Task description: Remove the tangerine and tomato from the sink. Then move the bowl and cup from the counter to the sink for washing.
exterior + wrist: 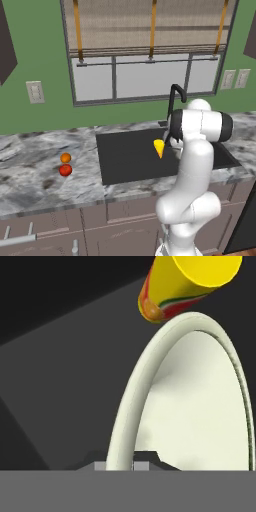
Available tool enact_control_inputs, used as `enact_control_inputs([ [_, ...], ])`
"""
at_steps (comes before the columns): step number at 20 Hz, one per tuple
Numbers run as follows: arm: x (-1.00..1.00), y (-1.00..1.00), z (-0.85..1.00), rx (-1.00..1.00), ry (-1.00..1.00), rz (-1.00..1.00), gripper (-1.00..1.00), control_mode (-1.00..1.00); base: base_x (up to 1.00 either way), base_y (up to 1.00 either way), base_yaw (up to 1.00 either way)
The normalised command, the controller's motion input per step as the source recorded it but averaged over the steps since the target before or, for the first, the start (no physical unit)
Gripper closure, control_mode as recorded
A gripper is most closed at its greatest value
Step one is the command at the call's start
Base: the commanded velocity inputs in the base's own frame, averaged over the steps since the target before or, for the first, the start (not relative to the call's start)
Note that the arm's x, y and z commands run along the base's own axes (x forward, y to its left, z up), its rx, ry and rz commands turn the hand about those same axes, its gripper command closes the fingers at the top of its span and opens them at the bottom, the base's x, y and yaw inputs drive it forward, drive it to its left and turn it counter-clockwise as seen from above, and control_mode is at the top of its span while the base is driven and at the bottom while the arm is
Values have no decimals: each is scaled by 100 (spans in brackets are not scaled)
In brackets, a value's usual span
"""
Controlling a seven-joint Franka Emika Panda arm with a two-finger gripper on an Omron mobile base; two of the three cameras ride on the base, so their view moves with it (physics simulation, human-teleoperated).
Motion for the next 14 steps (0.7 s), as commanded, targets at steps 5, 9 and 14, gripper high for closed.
enact_control_inputs([
  [5, 22, -7, -20, -3, 0, 0, 100, -100, 0, 0, 0],
  [9, 15, -11, -19, -2, 0, 0, 100, -100, 0, 0, 0],
  [14, 6, -14, -19, -2, 0, 0, 100, -100, 0, 0, 0],
])
